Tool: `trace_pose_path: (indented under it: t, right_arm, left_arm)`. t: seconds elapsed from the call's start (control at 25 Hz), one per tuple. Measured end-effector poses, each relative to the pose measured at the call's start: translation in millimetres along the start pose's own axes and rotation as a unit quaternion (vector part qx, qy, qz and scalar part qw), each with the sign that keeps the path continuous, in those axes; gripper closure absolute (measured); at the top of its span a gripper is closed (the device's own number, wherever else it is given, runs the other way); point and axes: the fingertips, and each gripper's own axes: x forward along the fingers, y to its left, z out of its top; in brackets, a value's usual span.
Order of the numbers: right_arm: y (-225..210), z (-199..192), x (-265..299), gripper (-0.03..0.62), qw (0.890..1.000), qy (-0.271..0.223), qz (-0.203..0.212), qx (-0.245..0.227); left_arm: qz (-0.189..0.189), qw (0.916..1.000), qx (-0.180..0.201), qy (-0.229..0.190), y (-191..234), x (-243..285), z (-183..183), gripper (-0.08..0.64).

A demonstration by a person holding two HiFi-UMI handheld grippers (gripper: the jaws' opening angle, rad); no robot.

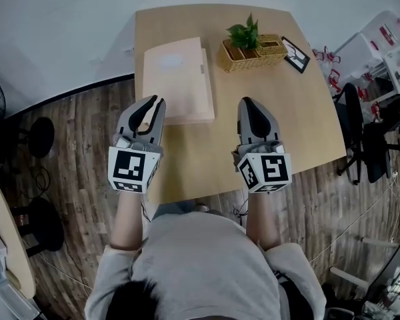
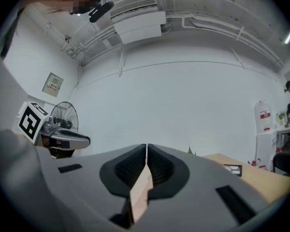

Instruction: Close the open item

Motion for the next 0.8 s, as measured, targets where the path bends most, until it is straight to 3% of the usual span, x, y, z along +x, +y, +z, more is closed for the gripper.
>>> trace_pose_path:
  t: [0.4, 0.8]
  right_arm:
    - [-3.4, -34.3, 30.4, 0.578, 0.999, 0.039, -0.015, 0.013]
    - [-8.8, -57.7, 34.3, 0.578, 0.997, 0.074, -0.036, 0.012]
  left_arm:
    - [-0.084, 0.9914, 0.059, 0.081, -18.0, 46.3, -65.9, 0.417]
    - [-0.153, 0.9634, 0.157, 0.154, -55.5, 76.6, -135.5, 0.360]
